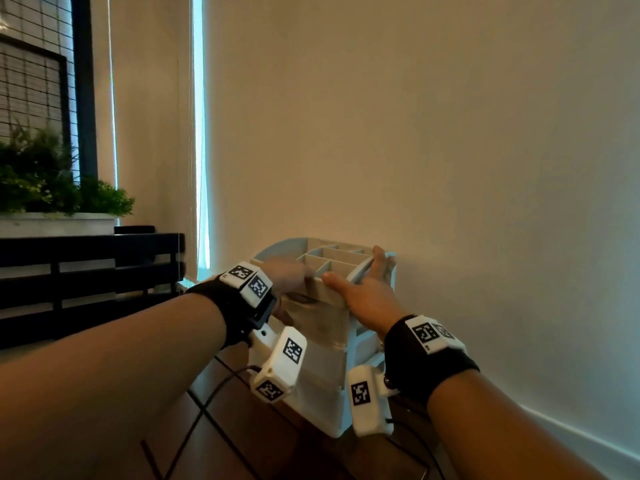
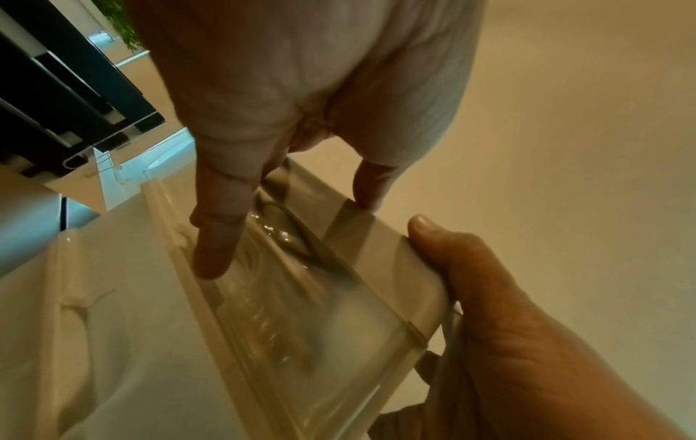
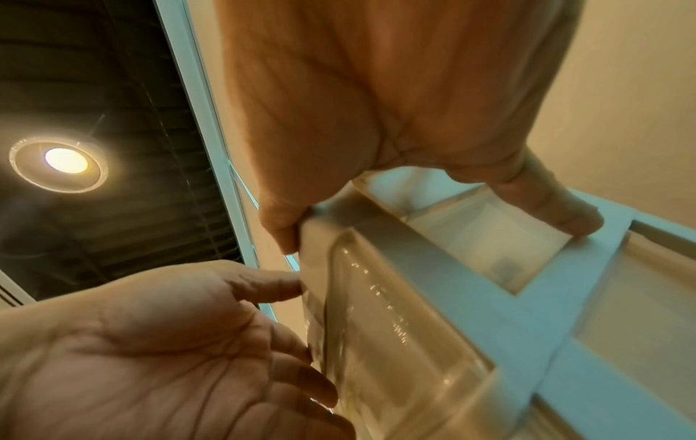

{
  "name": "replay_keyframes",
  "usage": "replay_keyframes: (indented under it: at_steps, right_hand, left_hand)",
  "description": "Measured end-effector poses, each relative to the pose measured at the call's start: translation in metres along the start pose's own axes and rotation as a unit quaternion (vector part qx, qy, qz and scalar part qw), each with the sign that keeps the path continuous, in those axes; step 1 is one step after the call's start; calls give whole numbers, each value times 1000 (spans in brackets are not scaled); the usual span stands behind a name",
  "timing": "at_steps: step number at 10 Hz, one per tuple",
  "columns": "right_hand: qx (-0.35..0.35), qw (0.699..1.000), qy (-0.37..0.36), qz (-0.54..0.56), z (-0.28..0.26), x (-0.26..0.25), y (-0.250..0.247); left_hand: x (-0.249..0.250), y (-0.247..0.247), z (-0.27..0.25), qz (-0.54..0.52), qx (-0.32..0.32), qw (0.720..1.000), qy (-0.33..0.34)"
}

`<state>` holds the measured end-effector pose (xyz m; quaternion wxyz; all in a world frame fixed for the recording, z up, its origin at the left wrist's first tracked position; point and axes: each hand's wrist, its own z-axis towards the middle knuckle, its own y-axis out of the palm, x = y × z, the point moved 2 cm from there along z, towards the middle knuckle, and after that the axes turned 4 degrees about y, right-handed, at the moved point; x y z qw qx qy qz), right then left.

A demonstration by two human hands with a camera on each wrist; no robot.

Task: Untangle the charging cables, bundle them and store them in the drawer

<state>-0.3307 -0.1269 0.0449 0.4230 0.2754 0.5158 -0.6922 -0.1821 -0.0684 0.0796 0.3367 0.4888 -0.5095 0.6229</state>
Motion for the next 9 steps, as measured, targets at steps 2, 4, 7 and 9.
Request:
replay_keyframes:
  at_steps: [2, 4, 7, 9]
  right_hand:
    - [5, 1000, 7, -1, 16, 3, -5]
    - [13, 1000, 5, 1, 44, 13, -4]
    - [2, 1000, 12, -2, 74, 29, -5]
    - [85, 995, -36, -27, 50, -4, -31]
  left_hand:
    - [-6, 18, 36, -32, -32, 999, 26]
    - [-7, 27, 74, -39, -38, 998, 43]
    - [-12, 38, 101, -88, -30, 995, 44]
    - [-33, 5, 92, -36, -107, 992, 53]
